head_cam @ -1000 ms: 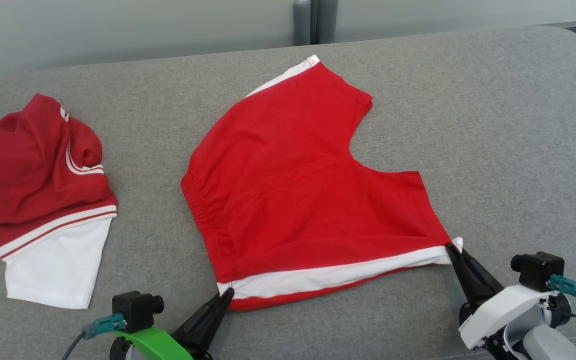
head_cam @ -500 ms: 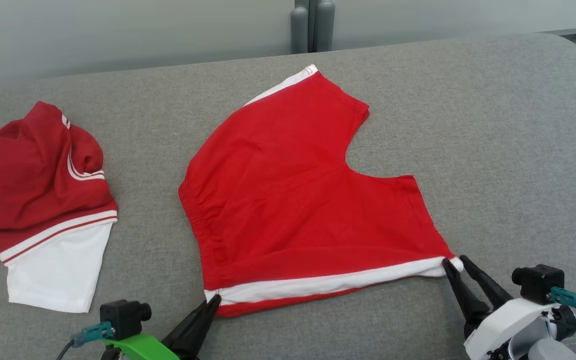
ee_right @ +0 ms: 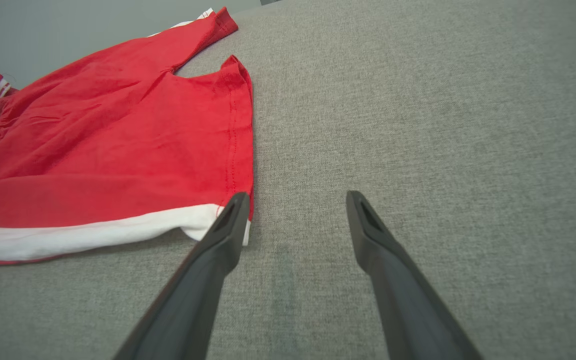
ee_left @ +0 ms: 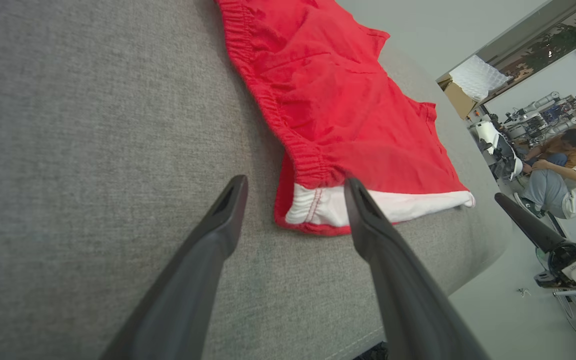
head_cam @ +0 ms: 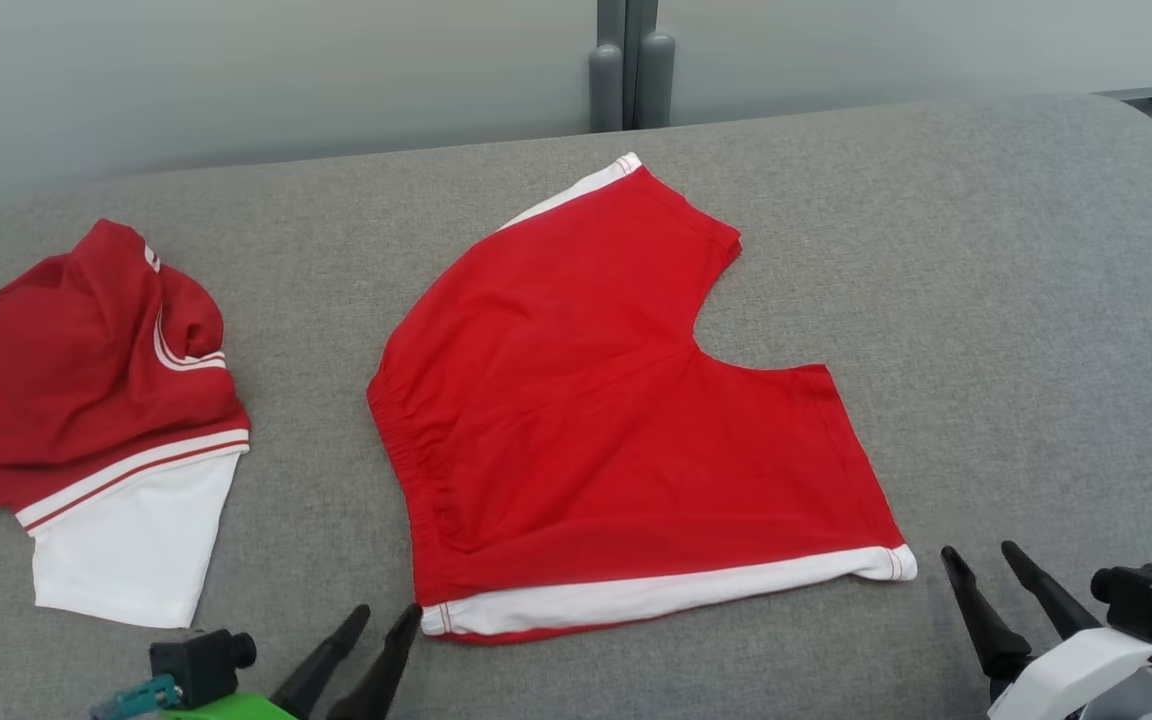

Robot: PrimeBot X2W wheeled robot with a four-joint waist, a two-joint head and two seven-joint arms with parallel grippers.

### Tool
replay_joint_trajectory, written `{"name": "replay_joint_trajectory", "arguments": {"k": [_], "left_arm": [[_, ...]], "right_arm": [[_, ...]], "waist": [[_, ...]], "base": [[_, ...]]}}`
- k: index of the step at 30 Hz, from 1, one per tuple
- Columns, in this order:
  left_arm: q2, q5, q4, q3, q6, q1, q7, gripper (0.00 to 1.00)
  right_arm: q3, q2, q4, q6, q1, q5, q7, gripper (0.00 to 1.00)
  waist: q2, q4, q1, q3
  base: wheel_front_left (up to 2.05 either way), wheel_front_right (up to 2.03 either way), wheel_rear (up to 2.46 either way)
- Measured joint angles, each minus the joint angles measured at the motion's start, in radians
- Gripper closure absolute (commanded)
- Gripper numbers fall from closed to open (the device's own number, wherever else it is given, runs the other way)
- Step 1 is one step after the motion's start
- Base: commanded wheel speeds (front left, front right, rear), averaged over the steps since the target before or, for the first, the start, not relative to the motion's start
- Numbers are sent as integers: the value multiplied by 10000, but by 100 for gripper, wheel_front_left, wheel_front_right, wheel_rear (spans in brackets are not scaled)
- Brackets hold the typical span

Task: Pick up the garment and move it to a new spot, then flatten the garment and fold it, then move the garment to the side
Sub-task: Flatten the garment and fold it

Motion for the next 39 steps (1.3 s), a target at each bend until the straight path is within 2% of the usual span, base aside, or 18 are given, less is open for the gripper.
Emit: {"name": "replay_joint_trajectory", "arguments": {"k": [10,16,20,25,31,39], "left_arm": [[-236,1287,-433,2067,0,-54,-2,0],[-558,2272,-606,2734,40,-199,-2,0],[-918,2936,-872,3225,499,-232,-2,0],[-1308,3553,-1122,4000,1108,-248,-2,0],[-1586,4389,-1321,4370,1716,-184,-2,0],[-1749,5356,-1490,4711,2054,333,-2,0]], "right_arm": [[-1037,-44,-708,0,-501,-518,0,0],[-1250,12,-1185,-2,-1210,-1020,0,0],[-1327,219,-1536,-36,-1546,-1371,0,0],[-1346,570,-1883,-290,-1826,-1561,-2,0],[-1321,813,-2222,-554,-1867,-2002,-12,0],[-1160,1227,-2447,-846,-1813,-2268,-12,0]], "waist": [[0,170,0,-380],[0,196,0,-568],[0,203,0,-683],[0,234,0,-740],[0,363,0,-822],[0,524,0,-950]], "base": [[0,0,0],[0,0,0],[0,0,0],[0,0,0],[0,0,0],[0,0,0]]}}
